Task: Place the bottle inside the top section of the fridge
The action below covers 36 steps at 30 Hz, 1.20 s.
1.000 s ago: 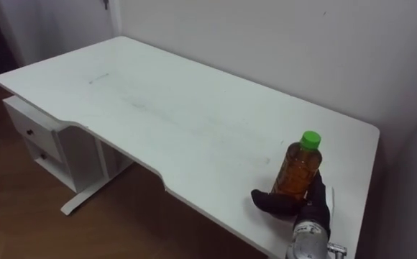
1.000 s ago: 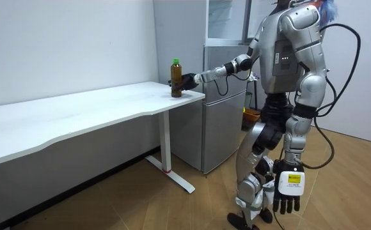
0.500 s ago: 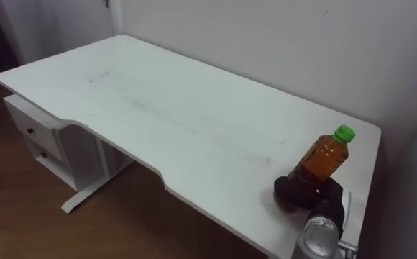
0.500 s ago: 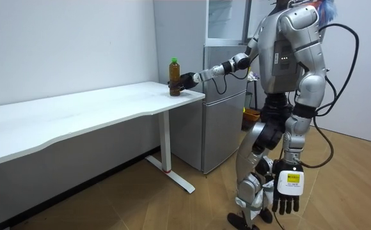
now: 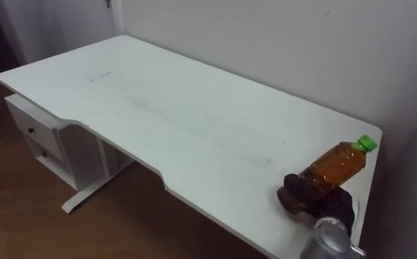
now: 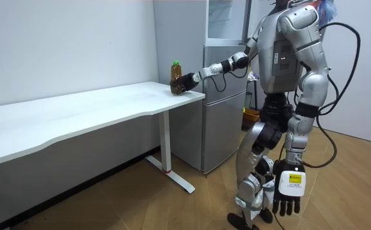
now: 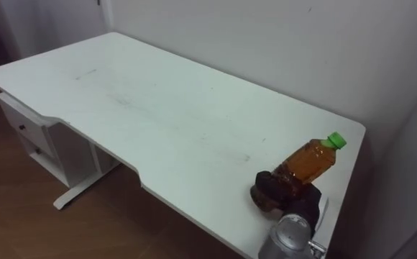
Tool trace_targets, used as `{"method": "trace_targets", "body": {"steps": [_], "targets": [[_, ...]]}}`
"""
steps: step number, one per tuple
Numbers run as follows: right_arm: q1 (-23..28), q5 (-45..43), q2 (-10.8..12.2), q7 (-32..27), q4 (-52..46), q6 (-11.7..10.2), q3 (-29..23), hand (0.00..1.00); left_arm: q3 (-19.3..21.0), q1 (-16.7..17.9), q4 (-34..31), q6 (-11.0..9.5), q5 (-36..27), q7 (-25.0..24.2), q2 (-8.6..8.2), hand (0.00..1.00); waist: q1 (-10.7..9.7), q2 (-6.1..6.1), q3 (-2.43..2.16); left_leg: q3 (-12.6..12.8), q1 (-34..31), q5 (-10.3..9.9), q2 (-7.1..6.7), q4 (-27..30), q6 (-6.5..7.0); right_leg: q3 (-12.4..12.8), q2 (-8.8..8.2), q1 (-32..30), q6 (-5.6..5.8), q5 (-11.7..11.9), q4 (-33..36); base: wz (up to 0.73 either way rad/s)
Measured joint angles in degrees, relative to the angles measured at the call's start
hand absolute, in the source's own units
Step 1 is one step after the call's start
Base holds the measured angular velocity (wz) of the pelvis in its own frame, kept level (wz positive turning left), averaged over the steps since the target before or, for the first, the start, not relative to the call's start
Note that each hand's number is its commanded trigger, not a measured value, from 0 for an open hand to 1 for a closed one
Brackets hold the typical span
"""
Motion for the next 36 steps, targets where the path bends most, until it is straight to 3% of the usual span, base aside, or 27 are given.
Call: {"method": "trace_targets", "body": {"steps": [6,11,13,15,18,19,21,25,27,31,33,36], "targets": [[0.58,-1.17,-1.28,4.5,-11.55,0.62,-0.54,1.0,3.6,2.81,-0.26,0.0,0.53,-1.18,-0.21,0.0,-1.93,0.23,0.03,1.75,2.05,-0.07,0.4,-1.11,0.11,2.05,0.07,0.8,0.02,0.14,-0.16,-0.15],[3.18,-9.08,-5.25,10.52,-24.15,0.77,-0.2,1.0,4.96,2.81,-0.29,-0.08,0.89,-1.28,-0.22,0.0,-3.39,0.4,-0.03,4.38,5.2,-0.19,0.97,-2.9,0.36,6.04,0.15,1.9,0.22,0.26,-0.06,-0.27],[4.8,-9.93,-8.35,13.97,-30.21,0.86,-0.33,1.0,7.25,2.41,-0.06,-0.15,0.88,-1.33,-0.26,0.0,-4.94,0.45,-0.08,5.95,6.93,-0.18,1.19,-4.02,0.42,7.86,0.18,2.54,0.29,0.3,-0.04,-0.37],[7.12,-12.09,-9.97,16.12,-35.09,0.86,-0.78,1.0,8.94,2.04,1.22,-0.58,0.87,-1.3,-0.27,0.0,-6.28,0.7,-0.39,7.13,8.03,-0.35,1.37,-4.46,0.67,9.36,0.28,2.99,0.38,0.35,-0.02,-0.38],[8.58,-13.84,-10.34,18.79,-38.65,0.91,-0.81,1.0,8.91,1.93,2.67,-0.7,0.88,-1.1,-0.36,0.0,-9.71,1.45,-0.98,9.13,9.77,-0.59,1.7,-5.0,0.98,11.25,0.43,3.68,0.58,0.61,0.0,-0.37],[8.87,-13.98,-10.37,20.62,-40.07,1.46,-0.69,1.0,8.9,1.48,2.64,-0.71,1.02,-1.1,-0.4,0.0,-10.96,1.63,-1.3,9.68,10.06,-0.68,1.81,-5.04,1.05,11.98,0.55,3.74,0.63,0.73,0.0,-0.26],[9.47,-16.02,-10.6,23.11,-42.45,2.41,-0.73,1.0,9.04,0.44,2.39,-0.77,2.82,-1.1,-0.35,0.0,-11.75,1.67,-1.4,10.52,10.66,-0.74,2.04,-5.48,1.05,13.8,0.95,3.77,0.62,1.01,-0.05,-0.22],[9.48,-16.38,-13.48,26.69,-47.51,4.63,-1.63,1.0,9.56,0.05,0.69,-0.56,5.49,-1.4,-0.38,0.0,-14.21,1.67,-2.33,11.2,11.52,-0.74,2.09,-5.8,1.08,15.51,1.25,4.3,0.66,1.24,-0.1,-0.13],[9.48,-16.39,-13.84,27.27,-49.02,4.89,-3.21,1.0,10.11,-0.06,0.92,-0.56,5.46,-1.5,-0.65,0.0,-14.1,1.89,-2.24,12.19,12.8,-0.76,2.27,-6.31,1.11,16.88,1.74,4.87,0.64,1.31,-0.17,-0.22],[9.48,-18.81,-14.11,28.76,-51.93,5.06,-7.84,1.0,10.12,-0.07,1.63,-0.56,5.4,-1.63,-1.09,0.0,-16.82,1.81,-2.34,12.36,13.49,-0.84,2.33,-6.26,1.1,19.16,2.12,5.21,0.61,1.44,-0.13,-0.08],[9.48,-18.65,-14.11,29.05,-53.21,5.16,-9.48,1.0,10.15,0.02,2.29,-0.6,5.41,-1.7,-1.53,0.0,-17.21,1.87,-2.29,13.36,14.08,-0.87,2.56,-6.45,1.06,20.16,2.24,5.42,0.58,1.46,-0.05,-0.2],[9.48,-18.5,-14.11,29.95,-55.25,5.15,-11.96,1.0,10.68,0.05,4.16,-1.05,5.44,-1.72,-1.67,0.0,-17.83,1.41,-2.06,13.87,14.6,-1.24,2.92,-6.64,0.73,20.26,2.6,5.76,0.34,1.65,-0.06,-0.16]]}}
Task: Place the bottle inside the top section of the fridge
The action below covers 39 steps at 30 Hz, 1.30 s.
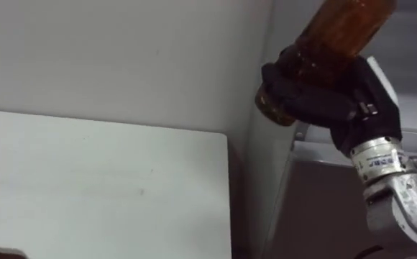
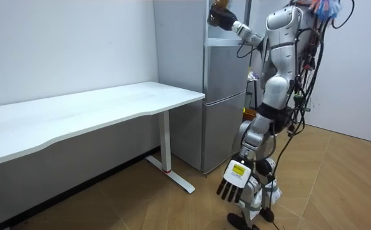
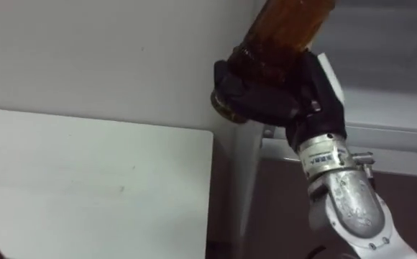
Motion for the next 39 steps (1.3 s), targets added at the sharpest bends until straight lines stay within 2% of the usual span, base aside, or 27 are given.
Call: {"method": "trace_targets", "body": {"steps": [1,5,9,13,19,25,31,35,39], "targets": [[0.0,-0.03,-0.02,0.65,-0.49,0.0,-1.0,1.0,0.41,-0.01,0.63,-0.01,0.05,-0.09,-0.03,0.0,-0.77,-0.08,0.03,0.01,0.06,-0.1,0.14,0.03,-0.14,-0.04,0.0,0.08,-0.01,0.0,-0.01,-0.04],[0.46,-0.07,-0.08,1.34,-3.09,-0.01,-4.11,1.0,0.87,-0.21,2.04,-0.18,0.16,-0.75,-0.17,0.0,-1.53,-0.63,-0.01,0.02,0.36,-0.16,0.38,0.09,-0.38,0.02,0.06,0.06,-0.12,0.05,-0.33,0.0],[2.58,-0.11,-1.91,1.21,-7.19,-0.05,-8.65,1.0,4.93,0.11,2.96,-0.4,0.26,-0.75,-0.45,0.0,-2.2,-0.82,-0.11,0.0,0.2,-0.29,0.46,0.1,-0.41,0.0,0.29,0.15,-0.35,0.2,-1.05,0.0],[3.83,-0.3,-3.07,1.0,-9.34,-0.31,-11.03,1.0,6.07,0.4,2.74,-0.48,1.28,-0.58,-0.32,0.0,-2.83,-0.64,-0.18,0.02,0.28,-0.36,0.53,0.07,-0.44,0.12,0.35,0.16,-0.35,0.2,-1.04,0.0],[7.4,-0.15,-3.73,1.11,-9.63,-0.12,-11.89,1.0,6.07,0.6,2.79,-0.63,1.62,-0.63,-0.38,0.0,-3.64,-0.35,-0.24,0.73,1.2,-0.55,0.94,0.09,-0.64,0.25,0.59,1.38,-0.35,0.19,-1.03,-0.03],[7.73,0.05,-3.77,0.62,-9.63,-0.11,-15.46,1.0,6.08,0.59,2.61,-0.63,2.73,-0.64,-0.49,0.0,-4.6,-0.09,-0.09,1.07,1.12,-0.61,1.04,0.08,-0.73,0.69,0.71,1.22,-0.35,0.19,-1.1,-0.03],[7.76,-0.07,-3.78,0.51,-9.63,-0.11,-16.07,1.0,6.08,0.57,2.53,-0.63,3.0,-0.86,-0.48,0.0,-5.94,-0.13,-0.15,1.44,1.22,-0.77,1.1,0.37,-0.84,2.08,1.1,1.11,-0.53,0.26,-1.99,-0.05],[8.52,-0.32,-4.83,0.3,-9.51,-0.11,-16.08,1.0,6.05,0.57,2.22,-0.63,3.0,-1.13,-0.44,0.0,-6.17,-0.42,-0.14,1.58,1.27,-0.79,1.12,0.4,-0.87,2.82,1.44,1.1,-0.58,0.22,-2.16,-0.01],[9.98,-0.31,-5.2,0.01,-8.13,-0.11,-16.28,1.0,6.06,0.26,2.08,-0.64,3.44,-1.3,-0.35,0.0,-6.25,-1.09,0.06,1.75,1.18,-0.85,1.23,0.38,-0.94,3.1,1.65,1.11,-0.69,0.29,-2.9,0.0]]}}
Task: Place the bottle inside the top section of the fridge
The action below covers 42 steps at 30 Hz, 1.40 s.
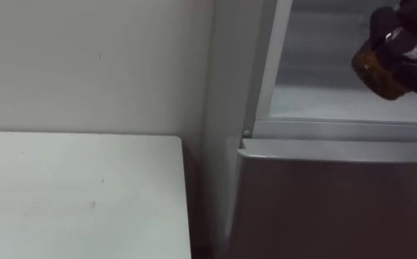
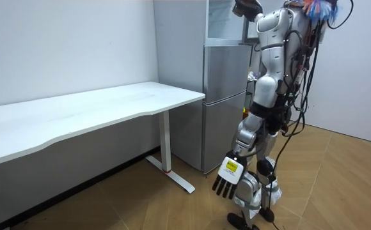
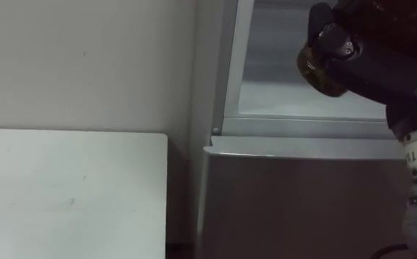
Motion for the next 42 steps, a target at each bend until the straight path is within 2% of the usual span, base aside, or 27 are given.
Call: {"method": "trace_targets", "body": {"steps": [6,12,15,20,21,22,24,25,29,34,42], "targets": [[0.83,-0.99,0.0,-0.57,4.1,0.02,-0.99,1.0,1.04,-0.5,-0.04,-0.18,3.92,-0.08,0.15,0.0,0.03,-0.38,-0.07,0.08,0.35,-0.16,0.07,-0.54,-0.05,0.03,0.25,0.27,-0.05,0.04,0.24,0.0],[0.88,-1.82,0.01,-4.36,9.01,0.0,-1.45,1.0,0.64,-0.86,0.1,-0.43,4.38,1.02,0.09,0.0,0.39,-0.29,0.56,0.14,0.96,-0.31,0.18,-1.03,-0.19,-0.08,0.34,1.01,-0.05,0.04,0.12,0.0],[0.86,-1.81,0.01,-5.97,12.26,0.0,-1.45,1.0,0.52,-1.06,0.02,-0.43,4.38,1.03,0.05,0.0,0.67,-0.21,0.63,0.15,0.86,-0.31,0.17,-1.08,-0.19,-0.11,0.31,0.8,-0.04,0.04,0.12,0.0],[0.54,1.04,0.01,-8.07,18.96,0.0,-1.95,1.0,0.87,-0.92,-0.01,-0.39,4.69,0.93,-0.07,0.0,1.27,-0.13,0.59,0.15,0.76,-0.31,0.17,-1.12,-0.18,-0.27,0.35,0.7,-0.04,0.04,0.16,0.0],[0.43,2.94,0.01,-8.89,20.7,0.01,-2.1,1.0,0.87,-0.86,-0.03,-0.38,5.37,0.93,-0.14,0.0,1.66,0.04,0.46,0.15,0.51,-0.31,0.15,-1.11,-0.18,-0.33,0.32,0.39,-0.04,0.04,0.21,0.0],[0.09,3.83,0.01,-10.05,22.37,0.01,-2.16,1.0,0.85,-0.82,-0.04,-0.35,5.64,0.91,-0.25,0.0,2.2,0.3,0.25,0.14,0.1,-0.3,0.12,-0.98,-0.16,-0.31,0.29,-0.06,-0.04,0.04,0.42,0.0],[-1.21,5.19,0.02,-12.28,25.23,0.06,-2.15,1.0,0.86,-0.8,-0.27,-0.25,5.62,0.93,-0.18,0.0,2.34,0.67,0.27,0.13,-0.14,-0.3,0.12,-0.79,-0.15,-0.31,0.24,-0.39,-0.02,0.02,0.77,0.0],[-1.99,5.47,0.02,-14.14,26.87,0.08,-2.15,1.0,0.87,-0.76,-0.34,-0.19,5.64,1.03,-0.11,0.0,2.68,0.91,0.12,0.1,-0.57,-0.3,0.13,-0.62,-0.15,-0.19,0.24,-0.89,-0.01,0.02,1.07,0.0],[-4.43,6.02,0.02,-19.11,31.8,0.13,-1.96,1.0,0.97,-0.36,-0.35,0.61,5.71,1.83,-0.05,0.0,4.02,1.04,0.05,0.15,-0.84,-0.25,0.17,-0.55,-0.2,-0.26,0.28,-1.13,-0.02,0.02,1.11,0.0],[-4.66,6.06,0.01,-23.35,32.81,0.14,-1.36,1.0,1.06,0.39,-0.37,1.97,7.96,1.82,0.05,0.0,5.81,0.42,0.34,0.17,-0.88,-0.22,0.21,-0.45,-0.24,-0.47,0.28,-1.14,-0.02,0.01,1.08,0.0],[-4.69,7.26,0.01,-24.93,32.82,0.14,-1.03,1.0,1.18,1.13,-0.19,1.97,8.86,1.8,0.46,0.0,7.5,-1.39,0.57,-0.83,-1.3,-0.22,0.0,0.0,-0.19,-1.6,0.08,-0.86,0.01,-0.01,1.1,0.06]]}}
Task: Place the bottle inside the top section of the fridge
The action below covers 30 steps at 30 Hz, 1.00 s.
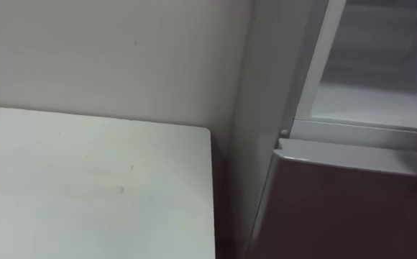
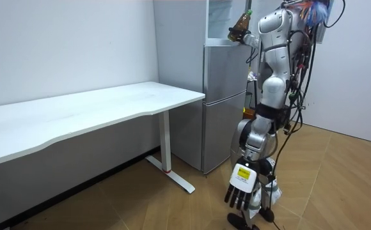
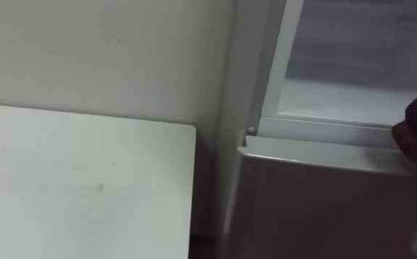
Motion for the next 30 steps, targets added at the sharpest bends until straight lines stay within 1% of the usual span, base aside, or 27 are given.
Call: {"method": "trace_targets", "body": {"steps": [1,3,4,8,10,12,17,18,21,22,24,25,26,28,30], "targets": [[-0.12,-0.01,0.0,-0.33,0.01,0.0,0.06,1.0,0.0,0.12,0.0,0.0,0.01,0.0,0.11,0.0,0.36,-0.32,0.02,-0.18,-0.17,0.0,-0.01,0.15,0.0,-0.14,0.0,-0.05,0.0,0.0,0.0,0.08],[-1.26,-0.01,-0.01,-1.26,0.3,0.0,0.43,1.0,-0.01,0.33,0.0,0.0,0.02,-0.01,0.15,0.0,0.36,-0.49,0.0,-0.66,-0.7,-0.02,-0.07,0.45,0.01,-0.78,-0.12,-0.1,0.0,0.0,-0.01,0.14],[-2.47,0.0,-0.01,-2.04,0.71,0.0,0.43,1.0,-0.01,0.33,-0.01,-0.01,0.02,-0.01,0.23,0.0,0.27,-0.49,0.0,-1.08,-0.82,-0.01,-0.13,0.59,0.02,-1.77,-0.24,-0.13,0.0,0.0,-0.02,0.16],[-6.09,-0.05,-0.12,-4.17,2.53,-0.02,0.43,1.0,0.14,0.46,-0.07,-0.01,0.12,-0.01,0.72,0.0,0.75,-0.55,-0.06,-1.38,-0.9,-0.01,-0.09,0.61,-0.01,-3.32,-0.36,-0.13,0.0,0.0,-0.01,0.07],[-6.74,-0.09,-1.11,-4.89,2.77,-0.02,0.5,1.0,1.1,0.61,-0.14,0.01,0.69,-0.04,0.64,0.0,1.15,-0.64,-0.14,-1.6,-1.0,0.0,-0.07,0.61,-0.03,-4.06,-0.42,-0.15,0.0,0.0,-0.02,0.06],[-7.05,-0.1,-1.64,-5.64,2.86,-0.02,0.55,1.0,1.8,0.85,-0.14,0.09,1.56,-0.06,0.64,0.0,1.17,-0.77,-0.23,-1.79,-1.12,0.01,-0.07,0.62,-0.04,-4.8,-0.47,-0.14,0.0,0.0,-0.02,0.05],[-8.98,-0.19,-2.02,-6.61,5.2,-0.02,0.62,1.0,2.18,1.11,-0.13,0.19,1.77,-0.18,0.7,0.0,1.13,-0.95,-0.39,-1.98,-1.66,-0.01,-0.07,1.03,-0.02,-5.73,-0.55,-0.21,0.0,0.0,-0.1,0.03],[-9.7,-0.22,-2.04,-6.59,6.3,-0.01,1.03,1.0,2.18,1.13,-0.11,0.22,1.78,-0.21,0.68,0.0,1.05,-0.94,-0.39,-1.99,-1.69,-0.01,-0.07,1.26,-0.01,-6.47,-0.65,-0.17,0.0,0.0,-0.09,0.04],[-11.36,-0.21,-2.28,-6.33,9.82,-0.01,2.45,1.0,2.15,1.17,-0.16,0.24,1.71,-0.21,0.71,0.0,1.02,-0.93,-0.4,-2.17,-1.81,-0.02,-0.12,1.39,-0.01,-6.85,-0.72,-0.05,0.0,0.0,-0.07,0.02],[-11.84,-0.21,-2.29,-6.32,11.27,-0.01,2.66,1.0,2.15,1.2,-0.13,0.25,1.72,-0.21,0.79,0.0,1.01,-0.92,-0.43,-2.59,-1.86,-0.01,-0.19,1.52,0.0,-7.1,-0.76,0.03,0.0,0.0,-0.01,0.08],[-12.83,-0.21,-2.52,-6.4,13.41,0.01,3.74,1.0,2.08,1.69,-0.17,0.23,1.71,-0.21,0.82,0.0,1.06,-0.85,-0.46,-2.61,-1.72,-0.01,-0.19,1.53,0.0,-7.01,-0.76,0.22,0.0,0.0,0.02,0.03],[-13.02,-0.21,-3.34,-6.25,14.68,0.09,5.13,1.0,2.08,2.01,-0.17,0.25,1.7,-0.21,0.9,0.0,1.06,-0.81,-0.48,-2.61,-1.64,-0.01,-0.19,1.53,0.0,-7.02,-0.76,0.43,0.0,0.0,0.01,0.0],[-13.19,-0.21,-3.66,-6.06,15.37,0.1,5.65,1.0,2.08,2.21,-0.25,0.28,1.69,-0.21,0.94,0.0,1.11,-0.8,-0.49,-2.72,-1.63,-0.01,-0.19,1.55,0.0,-7.18,-0.76,0.5,0.0,0.0,0.0,0.08],[-14.75,-0.16,-5.43,-5.8,20.08,0.13,7.85,1.0,2.03,2.91,-0.63,0.34,1.56,-0.18,1.23,0.0,1.12,-0.79,-0.48,-3.18,-1.67,-0.01,-0.2,1.87,-0.01,-7.87,-0.86,0.81,0.0,0.0,-0.04,0.13],[-16.22,-0.13,-6.87,-5.63,23.6,0.47,9.76,1.0,2.04,3.11,-0.62,0.44,1.57,-0.31,1.64,0.0,1.63,-0.81,-0.47,-3.27,-1.76,-0.01,-0.21,1.91,-0.01,-7.97,-1.05,0.81,0.01,-0.01,-0.03,0.06]]}}
